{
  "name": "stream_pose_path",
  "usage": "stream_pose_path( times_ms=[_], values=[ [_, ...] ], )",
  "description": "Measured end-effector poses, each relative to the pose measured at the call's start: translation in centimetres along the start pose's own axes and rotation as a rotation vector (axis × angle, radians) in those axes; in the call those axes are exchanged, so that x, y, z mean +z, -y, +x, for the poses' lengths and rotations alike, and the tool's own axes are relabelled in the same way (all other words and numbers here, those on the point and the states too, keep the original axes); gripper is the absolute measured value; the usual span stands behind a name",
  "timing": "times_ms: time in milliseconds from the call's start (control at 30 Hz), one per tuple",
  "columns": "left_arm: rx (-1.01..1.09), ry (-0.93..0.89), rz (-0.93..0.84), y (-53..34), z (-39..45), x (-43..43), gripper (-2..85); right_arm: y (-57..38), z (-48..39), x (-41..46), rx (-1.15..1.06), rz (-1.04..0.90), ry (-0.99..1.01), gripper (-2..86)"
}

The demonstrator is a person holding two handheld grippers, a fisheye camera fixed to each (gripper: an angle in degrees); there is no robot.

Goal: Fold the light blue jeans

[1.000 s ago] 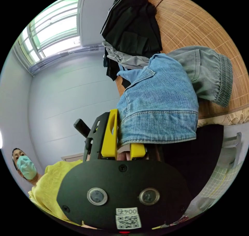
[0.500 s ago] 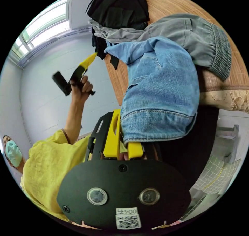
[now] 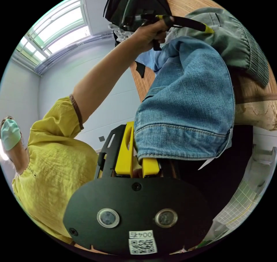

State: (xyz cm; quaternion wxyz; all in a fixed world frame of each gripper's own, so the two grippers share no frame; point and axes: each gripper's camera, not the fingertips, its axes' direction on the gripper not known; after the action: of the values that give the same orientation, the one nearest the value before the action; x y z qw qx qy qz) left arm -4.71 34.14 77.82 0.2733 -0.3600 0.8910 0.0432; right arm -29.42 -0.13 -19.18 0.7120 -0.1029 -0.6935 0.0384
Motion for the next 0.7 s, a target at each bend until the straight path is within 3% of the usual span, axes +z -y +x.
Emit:
stream_pose_path(
  times_ms=[100,167,200,267,367,467,633,700],
  values=[
    [-0.024,0.067,-0.012,0.7,1.1,0.9,24.7,0.6,0.1,0.3,-0.001,-0.005,-0.018,2.0],
    [-0.018,0.074,-0.008,0.7,1.3,0.8,16.9,1.0,0.2,0.6,-0.001,-0.010,-0.031,1.9],
    [-0.031,0.004,-0.004,0.5,0.7,0.5,8.6,1.3,0.3,0.8,0.000,-0.012,-0.037,1.9],
    [-0.105,-0.111,0.055,-0.3,-1.2,-0.8,3.0,1.6,0.2,1.0,-0.005,-0.010,-0.039,1.9],
    [-0.273,-0.255,0.302,-4.0,-5.8,-6.2,1.0,2.0,-0.6,1.5,-0.032,0.002,-0.041,1.9],
    [-0.404,-0.224,0.543,-8.9,-10.4,-14.0,0.3,2.7,-2.1,2.0,-0.080,0.004,-0.060,1.9],
    [-0.548,-0.054,0.909,-17.3,-16.1,-28.5,0.1,4.3,-5.0,2.7,-0.148,0.016,-0.128,1.8],
    [-0.609,0.156,1.056,-21.5,-17.3,-35.4,0.3,5.3,-6.2,3.1,-0.170,0.033,-0.157,1.8]
  ],
)
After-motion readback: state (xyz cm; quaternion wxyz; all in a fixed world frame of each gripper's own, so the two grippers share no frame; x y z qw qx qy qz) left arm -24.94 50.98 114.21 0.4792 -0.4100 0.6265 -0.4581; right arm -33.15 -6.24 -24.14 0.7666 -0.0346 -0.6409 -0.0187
